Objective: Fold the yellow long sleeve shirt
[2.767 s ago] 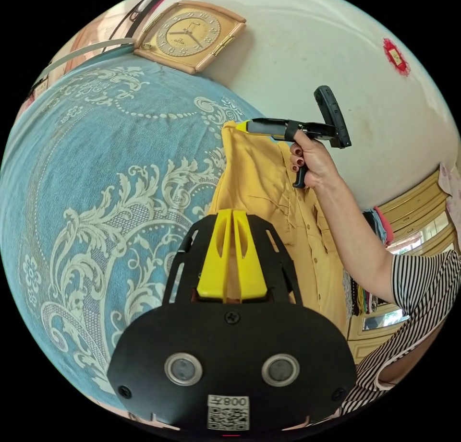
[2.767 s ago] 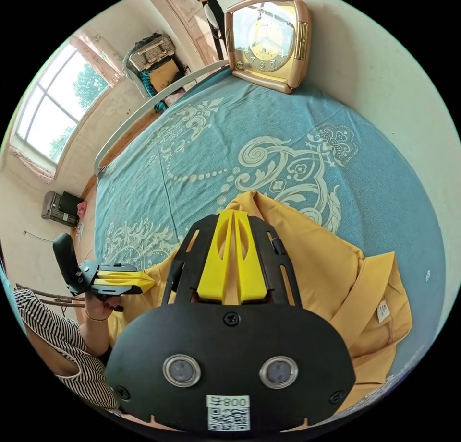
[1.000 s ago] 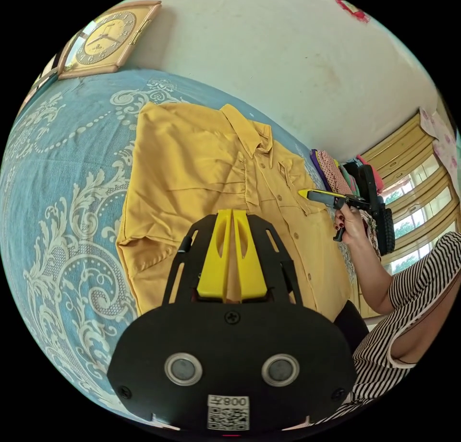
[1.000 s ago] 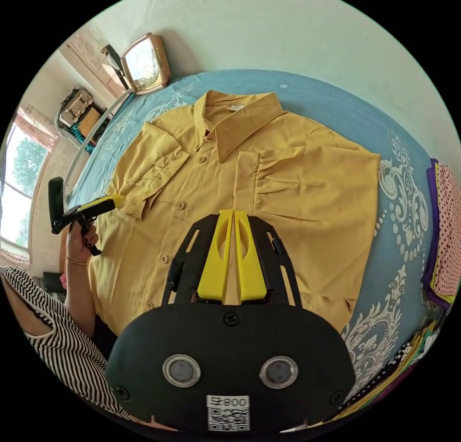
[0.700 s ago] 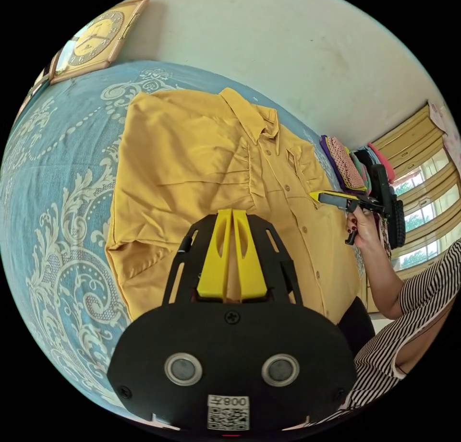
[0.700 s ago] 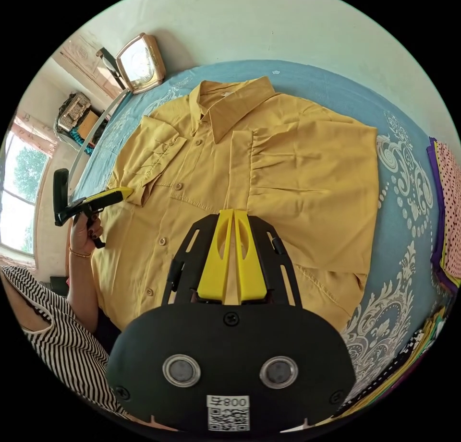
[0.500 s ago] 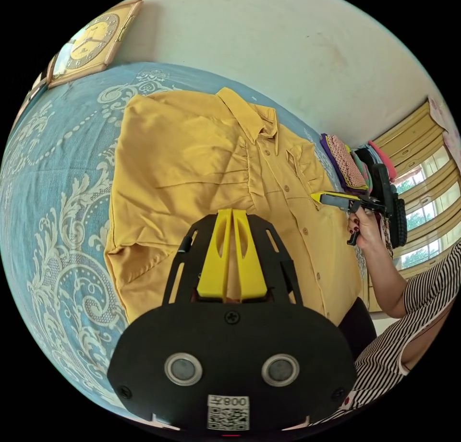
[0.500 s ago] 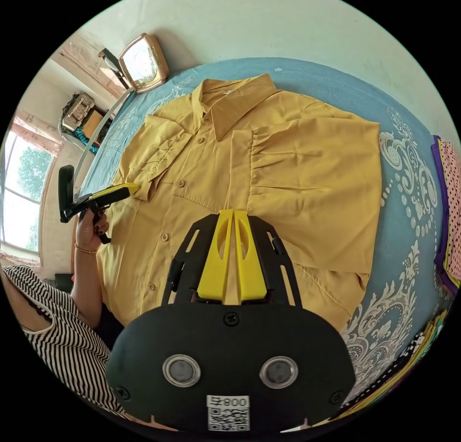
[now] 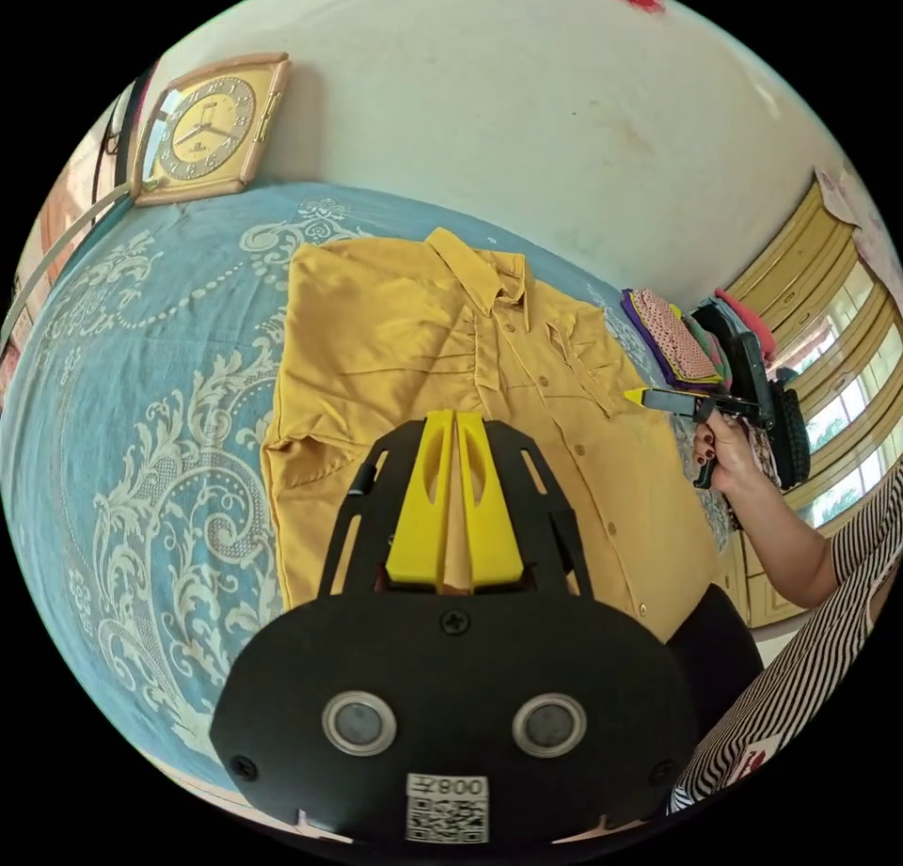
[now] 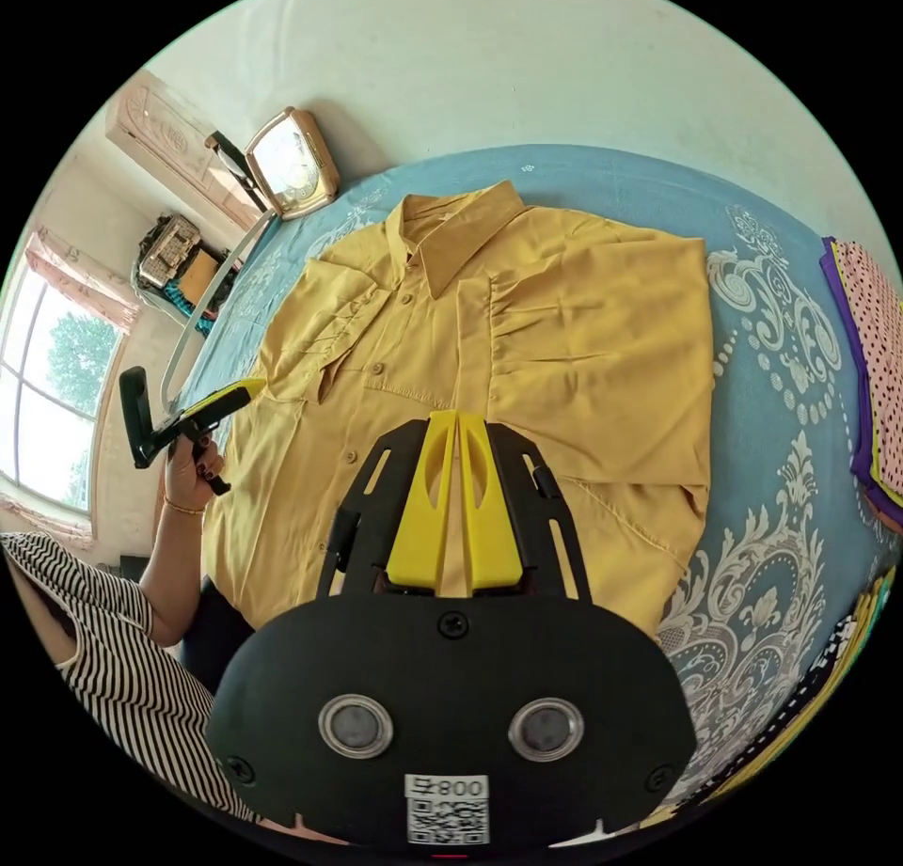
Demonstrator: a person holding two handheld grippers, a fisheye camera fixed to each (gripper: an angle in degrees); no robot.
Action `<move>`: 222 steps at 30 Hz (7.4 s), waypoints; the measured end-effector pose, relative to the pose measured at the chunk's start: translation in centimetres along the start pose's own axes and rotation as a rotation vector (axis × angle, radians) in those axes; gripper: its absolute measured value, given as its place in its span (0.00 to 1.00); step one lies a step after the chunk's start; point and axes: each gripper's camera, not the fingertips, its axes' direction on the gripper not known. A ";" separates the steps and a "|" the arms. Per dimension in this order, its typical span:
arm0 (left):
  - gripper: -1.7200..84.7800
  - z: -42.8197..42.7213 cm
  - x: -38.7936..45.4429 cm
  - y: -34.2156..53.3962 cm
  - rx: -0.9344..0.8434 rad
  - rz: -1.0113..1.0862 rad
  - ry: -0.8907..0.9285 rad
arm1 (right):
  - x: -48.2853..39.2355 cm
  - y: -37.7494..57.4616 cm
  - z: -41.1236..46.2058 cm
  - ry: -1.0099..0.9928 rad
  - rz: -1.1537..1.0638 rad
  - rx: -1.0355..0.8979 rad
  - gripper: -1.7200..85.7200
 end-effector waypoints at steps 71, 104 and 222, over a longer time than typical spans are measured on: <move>0.08 -25.6 -5.6 26.6 -0.452 -0.424 0.162 | 7.4 42.5 -2.5 -0.078 0.473 -0.080 0.12; 0.03 -33.6 -11.6 31.1 -0.326 -0.499 0.211 | 11.2 45.5 1.4 0.000 0.501 -0.106 0.03; 0.07 44.9 17.0 -11.2 -0.373 0.251 0.272 | -18.8 -4.4 2.1 0.671 -0.940 0.001 0.09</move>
